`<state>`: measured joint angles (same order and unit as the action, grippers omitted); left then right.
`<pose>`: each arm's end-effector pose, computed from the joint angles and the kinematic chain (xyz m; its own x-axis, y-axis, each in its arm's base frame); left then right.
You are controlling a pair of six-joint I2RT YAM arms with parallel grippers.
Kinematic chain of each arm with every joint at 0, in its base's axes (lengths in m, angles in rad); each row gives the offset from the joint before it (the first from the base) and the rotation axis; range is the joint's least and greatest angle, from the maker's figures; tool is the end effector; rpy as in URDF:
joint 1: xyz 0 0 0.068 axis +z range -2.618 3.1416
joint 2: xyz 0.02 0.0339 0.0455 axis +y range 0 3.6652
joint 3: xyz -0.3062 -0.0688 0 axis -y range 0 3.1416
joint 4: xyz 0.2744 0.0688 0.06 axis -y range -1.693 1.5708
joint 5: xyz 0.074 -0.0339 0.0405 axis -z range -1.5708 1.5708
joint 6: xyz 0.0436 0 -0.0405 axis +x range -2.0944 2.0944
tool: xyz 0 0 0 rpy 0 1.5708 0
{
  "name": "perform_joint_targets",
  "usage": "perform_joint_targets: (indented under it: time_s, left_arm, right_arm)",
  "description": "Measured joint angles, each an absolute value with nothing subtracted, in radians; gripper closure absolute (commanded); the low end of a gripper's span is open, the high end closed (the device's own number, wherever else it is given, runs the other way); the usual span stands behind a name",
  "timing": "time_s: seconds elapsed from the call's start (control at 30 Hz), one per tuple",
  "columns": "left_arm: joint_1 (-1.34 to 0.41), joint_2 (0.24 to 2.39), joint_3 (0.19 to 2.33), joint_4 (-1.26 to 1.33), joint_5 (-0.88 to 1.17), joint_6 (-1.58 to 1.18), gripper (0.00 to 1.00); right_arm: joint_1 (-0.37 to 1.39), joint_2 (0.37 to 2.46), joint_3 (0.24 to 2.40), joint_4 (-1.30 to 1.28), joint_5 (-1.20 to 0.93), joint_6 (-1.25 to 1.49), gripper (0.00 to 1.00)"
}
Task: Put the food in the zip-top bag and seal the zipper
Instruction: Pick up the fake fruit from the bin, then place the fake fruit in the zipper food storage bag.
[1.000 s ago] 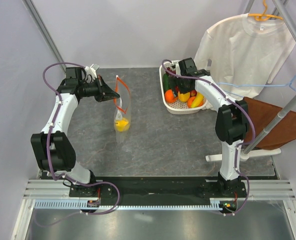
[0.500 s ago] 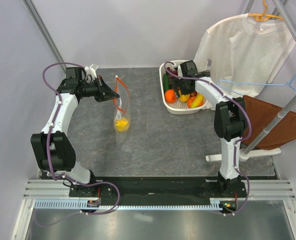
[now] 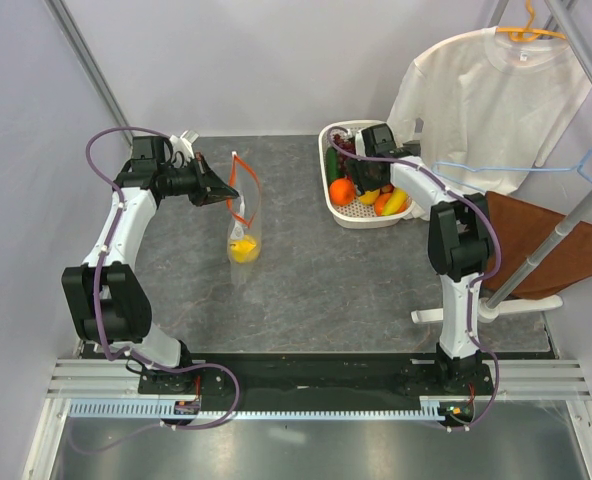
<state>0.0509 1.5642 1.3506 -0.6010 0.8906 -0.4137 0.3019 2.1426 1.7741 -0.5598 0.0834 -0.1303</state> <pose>0.3697 -0.0151 0.3464 -0.8665 -0.2973 -0.4009 0.1665 0.5851 -0.7937 0.5106 0.1552 0.2341 -0.7256 -0.3616 -0.5854 -0.3459 0.9272 -0.1440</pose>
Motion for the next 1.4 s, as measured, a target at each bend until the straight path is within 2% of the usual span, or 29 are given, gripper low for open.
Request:
perform_joint_targets:
  time_s: [0.07,0.13,0.27,0.6,0.77,1.13,1.4]
  left_arm:
    - [0.051,1.564,1.351,-0.601,0.891,-0.414,0.98]
    - [0.051,1.564,1.351,-0.601,0.890,-0.414,0.98]
    - [0.051,1.564,1.351,-0.601,0.890,-0.414,0.98]
    - [0.051,1.565,1.351,-0.604,0.889,-0.411,0.98]
    - [0.051,1.565,1.348,-0.604,0.891,-0.411,0.98]
    - [0.048,1.567,1.335,-0.635,0.891,-0.395,0.98]
    - [0.044,1.566,1.336,-0.659,0.890,-0.381,0.98]
  right_arm:
    - [0.297,2.142,1.774,-0.559,0.067,-0.133,0.50]
    - [0.294,2.137,1.774,-0.561,0.048,-0.136,0.58]
    - [0.287,2.090,1.774,-0.579,-0.018,-0.136,0.62]
    - [0.295,1.839,1.824,-0.559,-0.363,0.000,0.62]
    - [0.351,1.798,1.882,-0.471,-0.473,0.120,0.62]
    - [0.661,1.851,2.000,-0.334,-0.503,0.180,0.60]
    - [0.715,1.925,1.954,-0.306,-0.473,0.157,0.57]
